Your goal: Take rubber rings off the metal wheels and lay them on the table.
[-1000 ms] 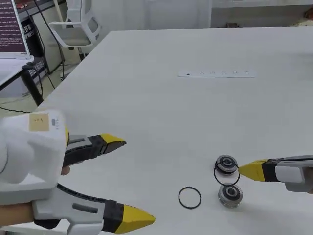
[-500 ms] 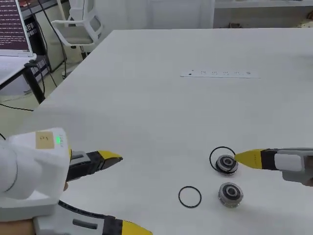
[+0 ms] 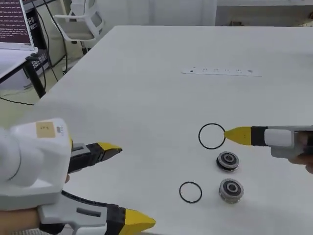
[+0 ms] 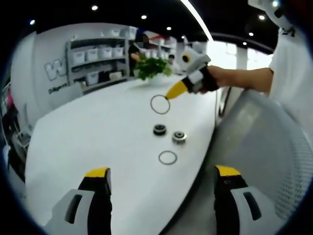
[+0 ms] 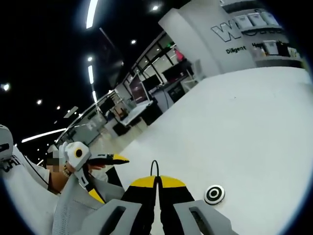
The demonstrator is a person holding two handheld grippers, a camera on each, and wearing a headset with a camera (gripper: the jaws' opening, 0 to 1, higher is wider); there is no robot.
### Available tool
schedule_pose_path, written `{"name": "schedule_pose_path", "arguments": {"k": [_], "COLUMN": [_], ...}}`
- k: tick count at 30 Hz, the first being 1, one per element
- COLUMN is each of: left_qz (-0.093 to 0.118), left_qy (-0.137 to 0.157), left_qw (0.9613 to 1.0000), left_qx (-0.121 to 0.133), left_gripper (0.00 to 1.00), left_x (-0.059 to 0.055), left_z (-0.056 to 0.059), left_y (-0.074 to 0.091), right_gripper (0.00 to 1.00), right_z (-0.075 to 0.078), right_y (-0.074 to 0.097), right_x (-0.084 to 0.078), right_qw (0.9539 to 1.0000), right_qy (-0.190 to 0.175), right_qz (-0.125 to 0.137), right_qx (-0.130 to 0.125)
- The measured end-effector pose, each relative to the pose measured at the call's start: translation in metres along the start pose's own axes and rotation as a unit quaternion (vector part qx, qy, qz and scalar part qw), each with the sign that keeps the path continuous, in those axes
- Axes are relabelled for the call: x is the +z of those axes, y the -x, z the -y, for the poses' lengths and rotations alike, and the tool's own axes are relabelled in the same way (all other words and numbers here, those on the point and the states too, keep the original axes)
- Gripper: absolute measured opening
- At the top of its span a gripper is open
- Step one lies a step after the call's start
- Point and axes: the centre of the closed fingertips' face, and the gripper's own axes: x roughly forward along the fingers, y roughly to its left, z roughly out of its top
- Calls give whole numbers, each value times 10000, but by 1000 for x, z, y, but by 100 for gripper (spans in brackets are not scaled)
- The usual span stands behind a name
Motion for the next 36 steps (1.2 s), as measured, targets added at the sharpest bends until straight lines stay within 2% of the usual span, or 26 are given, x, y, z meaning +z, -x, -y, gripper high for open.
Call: {"name": "schedule_pose_path", "arguments": {"k": [7,11,16,18,19,21,22,23,25,26,27,29,31,36], "left_qz": [35,51,35,18,22,22,14,-7,-14,-3,-2,-9,-1,-26], "left_qy": [23,27,49,92,118,127,130,144,160,151,144,150,166,173], "left_qw": [10000,10000,10000,10000,9999,9999,9999,9999,9999,9999,9999,9999,9998,9998], "left_qx": [18,40,57,27,20,9,9,6,4,17,28,49,57,69], "left_gripper": [88,88,86,86,86,86,86,85,85,85,85,85,85,85], "left_x": [1,1,0,-1,-1,-1,-2,-3,-3,-3,-3,-3,-3,-4], "left_z": [-1,-2,-3,-2,-2,-2,-2,-2,-2,-2,-2,-3,-4,-4], "left_y": [0,0,1,1,0,0,0,0,0,0,0,0,0,0], "right_gripper": [0,0,0,0,0,0,0,0,0,0,0,0,0,0], "right_z": [-16,-24,-26,-25,-26,-20,-14,-11,-11,-11,-10,-5,-2,5], "right_y": [-24,-40,-54,-58,-59,-59,-58,-58,-60,-60,-61,-60,-59,-57], "right_x": [7,1,-21,-32,-42,-54,-59,-60,-62,-64,-64,-68,-75,-84], "right_qw": [9989,9973,9932,9928,9915,9887,9847,9829,9851,9869,9869,9852,9830,9815], "right_qy": [391,551,805,765,743,868,1108,1195,986,758,740,774,743,638], "right_qz": [-181,-412,-765,-839,-976,-1184,-1337,-1399,-1407,-1422,-1429,-1532,-1681,-1806], "right_qx": [161,271,352,384,434,300,121,33,89,95,96,-20,-44,-43]}}
